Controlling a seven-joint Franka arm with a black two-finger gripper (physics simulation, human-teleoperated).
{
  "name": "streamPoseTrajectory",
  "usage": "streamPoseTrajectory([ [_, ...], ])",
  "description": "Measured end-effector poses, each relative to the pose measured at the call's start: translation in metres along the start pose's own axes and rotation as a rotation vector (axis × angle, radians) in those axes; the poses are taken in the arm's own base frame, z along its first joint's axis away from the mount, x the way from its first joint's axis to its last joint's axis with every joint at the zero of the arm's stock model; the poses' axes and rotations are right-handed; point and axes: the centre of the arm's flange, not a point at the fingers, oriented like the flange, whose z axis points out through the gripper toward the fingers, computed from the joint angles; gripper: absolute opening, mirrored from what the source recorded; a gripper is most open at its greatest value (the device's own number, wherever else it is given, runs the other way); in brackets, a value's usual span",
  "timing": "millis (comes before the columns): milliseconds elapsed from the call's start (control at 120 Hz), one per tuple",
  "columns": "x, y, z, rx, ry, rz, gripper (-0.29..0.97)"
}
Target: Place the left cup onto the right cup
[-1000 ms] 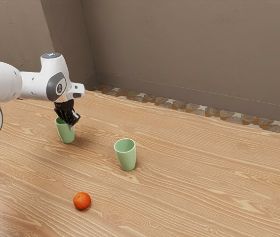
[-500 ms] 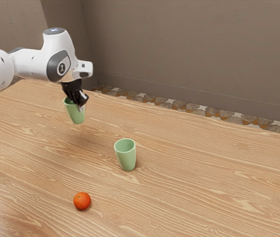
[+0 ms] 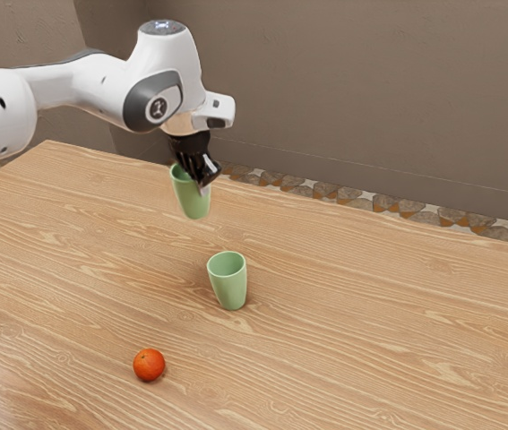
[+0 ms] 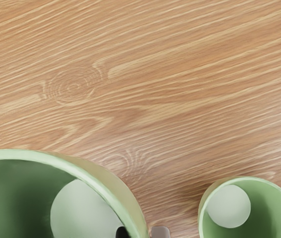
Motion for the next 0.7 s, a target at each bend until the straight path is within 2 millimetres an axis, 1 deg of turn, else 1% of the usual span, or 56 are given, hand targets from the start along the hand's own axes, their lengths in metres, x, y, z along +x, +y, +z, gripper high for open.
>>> streamPoseTrajectory([
  [83,0.002,0.016,0.006,-0.010,-0.013,-0.011,-0.10],
  [167,0.004,0.030,0.006,-0.017,-0.017,-0.024,-0.10],
  [317,0.009,0.066,-0.005,-0.018,-0.013,-0.033,-0.10],
  [358,0.009,0.073,-0.008,-0.017,-0.016,-0.041,-0.10],
  [425,0.004,0.079,-0.010,-0.010,-0.030,-0.065,-0.10],
  [592,-0.014,0.088,-0.003,0.007,-0.075,-0.131,-0.10],
  [700,-0.019,0.090,-0.006,0.013,-0.079,-0.175,-0.10],
])
